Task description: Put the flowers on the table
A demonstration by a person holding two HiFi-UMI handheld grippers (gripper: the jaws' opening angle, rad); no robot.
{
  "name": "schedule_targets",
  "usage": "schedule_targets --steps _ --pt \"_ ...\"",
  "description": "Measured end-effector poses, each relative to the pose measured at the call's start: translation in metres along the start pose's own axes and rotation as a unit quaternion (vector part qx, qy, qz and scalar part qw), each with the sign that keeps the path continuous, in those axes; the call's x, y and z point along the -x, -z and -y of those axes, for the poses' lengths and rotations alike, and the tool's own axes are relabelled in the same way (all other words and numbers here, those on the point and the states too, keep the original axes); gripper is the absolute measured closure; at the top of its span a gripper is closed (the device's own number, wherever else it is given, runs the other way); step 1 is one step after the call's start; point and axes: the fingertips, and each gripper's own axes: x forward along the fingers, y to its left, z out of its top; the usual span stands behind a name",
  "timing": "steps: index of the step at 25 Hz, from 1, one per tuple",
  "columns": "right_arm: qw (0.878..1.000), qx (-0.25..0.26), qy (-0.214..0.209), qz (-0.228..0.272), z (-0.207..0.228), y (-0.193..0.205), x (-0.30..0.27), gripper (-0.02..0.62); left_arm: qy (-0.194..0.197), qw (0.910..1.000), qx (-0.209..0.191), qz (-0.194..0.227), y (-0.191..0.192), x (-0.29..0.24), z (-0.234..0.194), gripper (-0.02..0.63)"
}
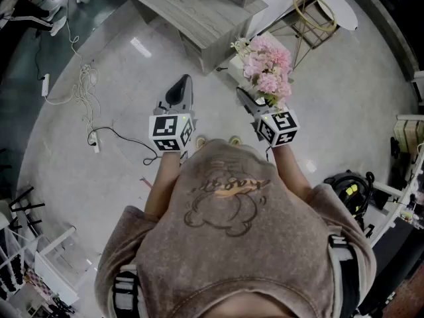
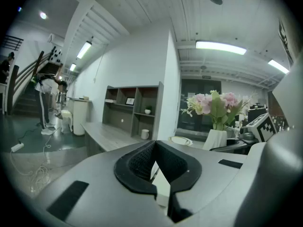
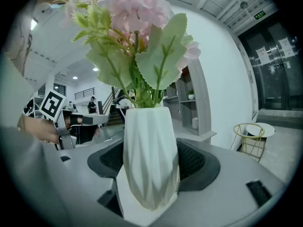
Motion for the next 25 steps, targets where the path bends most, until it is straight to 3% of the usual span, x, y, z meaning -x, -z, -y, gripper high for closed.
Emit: schedule_targets --steps 14,25 --pt "1.0 -0.018 0.015 0.005 -0.035 0.005 -0.037 0.271 0.035 0.9992 -0.021 0.002 -0.001 0.007 -0.05 0.588" --pt "0.999 -0.015 0.035 0.009 -0.03 -0.001 -0.075 0.271 0.063 0.9978 -0.02 0.005 -0.003 -0.022 -0.072 0.588"
